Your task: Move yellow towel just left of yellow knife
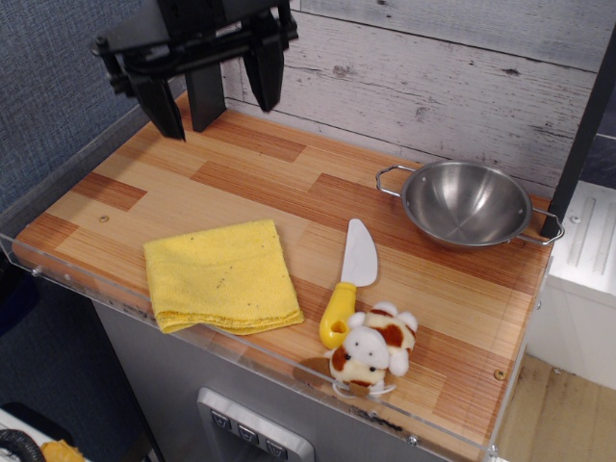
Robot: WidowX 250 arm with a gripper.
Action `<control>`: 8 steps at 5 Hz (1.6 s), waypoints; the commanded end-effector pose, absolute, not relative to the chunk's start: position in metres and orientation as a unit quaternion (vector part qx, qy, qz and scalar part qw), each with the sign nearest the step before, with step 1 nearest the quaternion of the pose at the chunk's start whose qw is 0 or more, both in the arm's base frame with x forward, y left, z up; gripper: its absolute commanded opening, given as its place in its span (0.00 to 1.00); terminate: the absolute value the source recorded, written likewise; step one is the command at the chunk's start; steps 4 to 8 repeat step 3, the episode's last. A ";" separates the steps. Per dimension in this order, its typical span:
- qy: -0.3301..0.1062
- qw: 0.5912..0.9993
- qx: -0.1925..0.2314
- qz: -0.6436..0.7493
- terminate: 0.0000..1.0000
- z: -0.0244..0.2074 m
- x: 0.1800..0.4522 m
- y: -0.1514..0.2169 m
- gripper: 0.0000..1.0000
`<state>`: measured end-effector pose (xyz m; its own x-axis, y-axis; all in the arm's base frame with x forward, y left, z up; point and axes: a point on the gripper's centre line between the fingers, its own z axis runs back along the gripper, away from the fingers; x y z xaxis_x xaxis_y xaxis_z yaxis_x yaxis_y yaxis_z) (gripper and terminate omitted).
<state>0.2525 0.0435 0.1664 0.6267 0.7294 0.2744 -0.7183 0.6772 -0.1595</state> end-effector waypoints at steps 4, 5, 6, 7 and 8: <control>-0.179 0.899 -0.023 0.398 1.00 0.179 0.250 0.043 1.00; -0.179 0.899 -0.023 0.398 1.00 0.179 0.250 0.043 1.00; -0.179 0.899 -0.023 0.398 1.00 0.179 0.250 0.043 1.00; -0.179 0.899 -0.023 0.398 1.00 0.179 0.250 0.043 1.00; -0.179 0.899 -0.023 0.398 1.00 0.179 0.250 0.043 1.00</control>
